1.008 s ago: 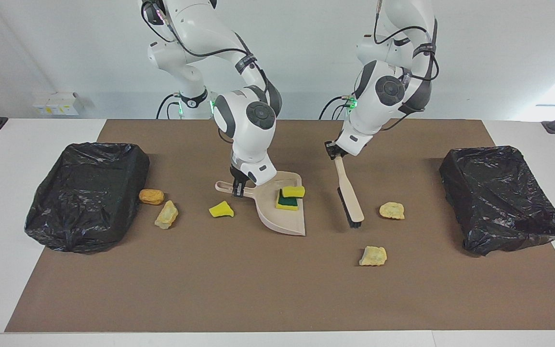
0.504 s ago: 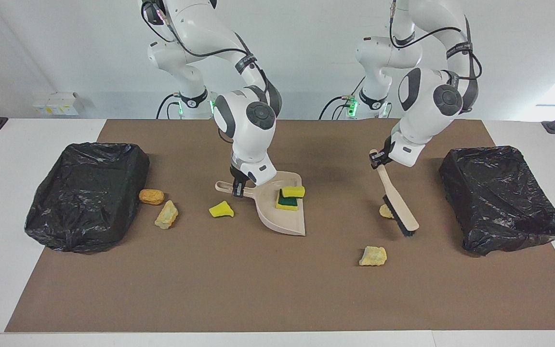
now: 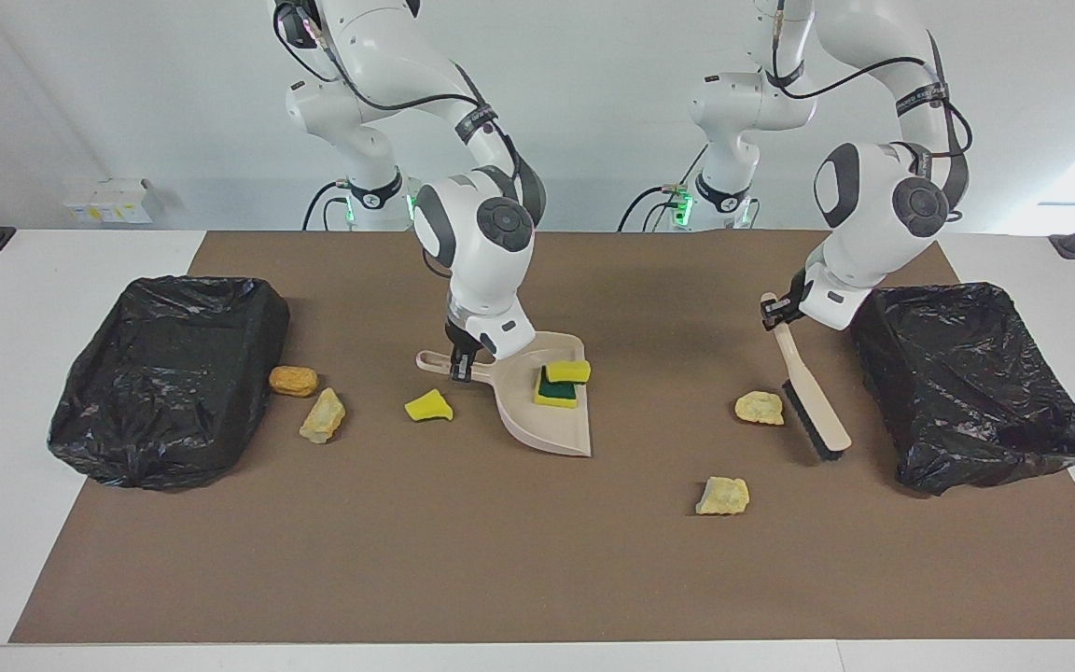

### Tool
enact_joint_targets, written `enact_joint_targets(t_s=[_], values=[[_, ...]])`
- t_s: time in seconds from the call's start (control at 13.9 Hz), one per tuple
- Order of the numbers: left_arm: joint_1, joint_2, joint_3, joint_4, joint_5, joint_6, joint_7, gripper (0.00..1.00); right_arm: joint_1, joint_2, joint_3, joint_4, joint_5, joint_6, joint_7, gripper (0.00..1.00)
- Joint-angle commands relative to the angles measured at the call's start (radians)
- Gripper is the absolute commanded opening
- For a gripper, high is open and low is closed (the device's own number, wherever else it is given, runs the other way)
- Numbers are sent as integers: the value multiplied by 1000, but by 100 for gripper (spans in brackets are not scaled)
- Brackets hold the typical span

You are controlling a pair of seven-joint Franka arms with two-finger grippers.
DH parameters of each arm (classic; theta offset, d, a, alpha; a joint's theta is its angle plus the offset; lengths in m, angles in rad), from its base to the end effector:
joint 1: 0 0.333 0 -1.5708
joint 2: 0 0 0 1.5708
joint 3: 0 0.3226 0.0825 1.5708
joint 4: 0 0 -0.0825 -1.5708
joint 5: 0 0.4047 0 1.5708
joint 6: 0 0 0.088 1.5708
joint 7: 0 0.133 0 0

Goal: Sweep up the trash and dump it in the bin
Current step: 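Sweep the paper piece into the dustpan with the left gripper's brush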

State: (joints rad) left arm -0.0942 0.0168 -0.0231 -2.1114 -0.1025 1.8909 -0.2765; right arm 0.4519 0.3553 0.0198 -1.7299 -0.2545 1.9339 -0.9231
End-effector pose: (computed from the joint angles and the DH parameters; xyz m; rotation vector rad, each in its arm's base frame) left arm 0.5247 -0.0720 0.3606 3.0564 0.3114 -0.3873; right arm 0.5908 0.2741 0.3372 2.1506 2.0094 -0.2907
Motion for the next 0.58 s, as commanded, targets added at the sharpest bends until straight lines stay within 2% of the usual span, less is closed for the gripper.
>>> enact_joint_targets(t_s=[0.0,0.29,0.5], values=[[-22,-14,-4,-39,17,26,3,0,-10,-7,9,-23,-3,33,33,0],[-198,2,-6,-44,-8,76,-21,0,-9,-9,9,-23,-2,33,35,0],[-304,2,-5,-44,-78,125,-72,0,-10,-9,9,-25,-2,33,35,0]])
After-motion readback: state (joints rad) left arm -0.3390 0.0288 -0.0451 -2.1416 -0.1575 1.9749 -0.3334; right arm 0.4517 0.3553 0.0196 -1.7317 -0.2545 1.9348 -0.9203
